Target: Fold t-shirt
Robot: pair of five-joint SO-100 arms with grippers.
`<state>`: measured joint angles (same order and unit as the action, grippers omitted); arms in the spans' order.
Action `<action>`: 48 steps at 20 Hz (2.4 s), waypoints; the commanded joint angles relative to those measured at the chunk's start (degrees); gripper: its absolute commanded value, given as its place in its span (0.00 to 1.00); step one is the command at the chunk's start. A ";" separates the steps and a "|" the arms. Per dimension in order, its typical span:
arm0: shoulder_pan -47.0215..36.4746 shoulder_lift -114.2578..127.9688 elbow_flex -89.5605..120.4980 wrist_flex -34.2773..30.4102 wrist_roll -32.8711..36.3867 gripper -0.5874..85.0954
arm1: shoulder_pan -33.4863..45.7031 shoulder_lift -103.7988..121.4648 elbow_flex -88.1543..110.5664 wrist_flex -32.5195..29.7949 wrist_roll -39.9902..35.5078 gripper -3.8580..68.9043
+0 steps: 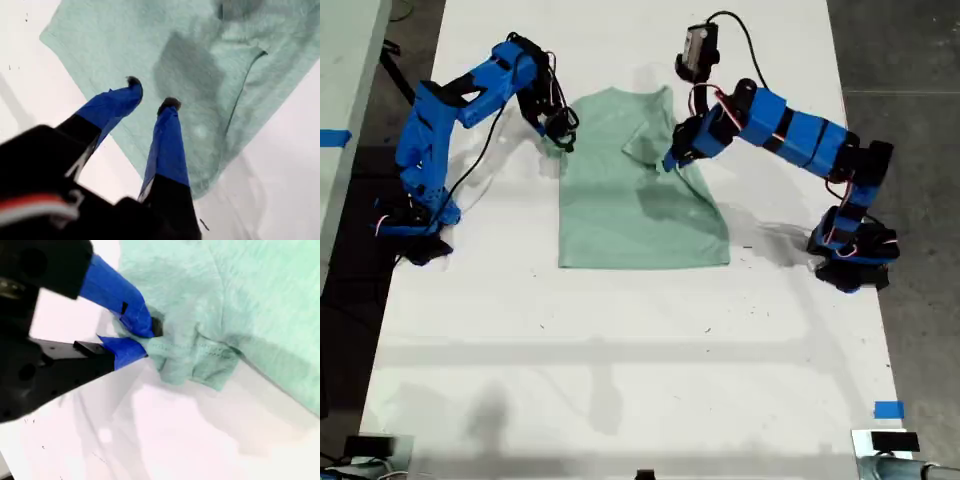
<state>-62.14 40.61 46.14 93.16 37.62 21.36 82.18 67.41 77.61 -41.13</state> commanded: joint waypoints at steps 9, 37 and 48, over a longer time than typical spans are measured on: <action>14.77 20.13 -2.20 -5.45 0.00 0.01 | -3.78 20.92 36.83 -8.26 8.70 0.15; 31.03 49.31 11.51 -6.50 4.57 0.28 | -12.66 28.21 62.67 -26.72 19.95 0.04; 34.01 53.88 21.01 -8.70 2.20 0.27 | -20.83 -6.68 17.23 -32.78 21.18 0.04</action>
<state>-29.00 90.62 66.88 85.61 40.87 1.85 82.09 93.69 47.46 -21.18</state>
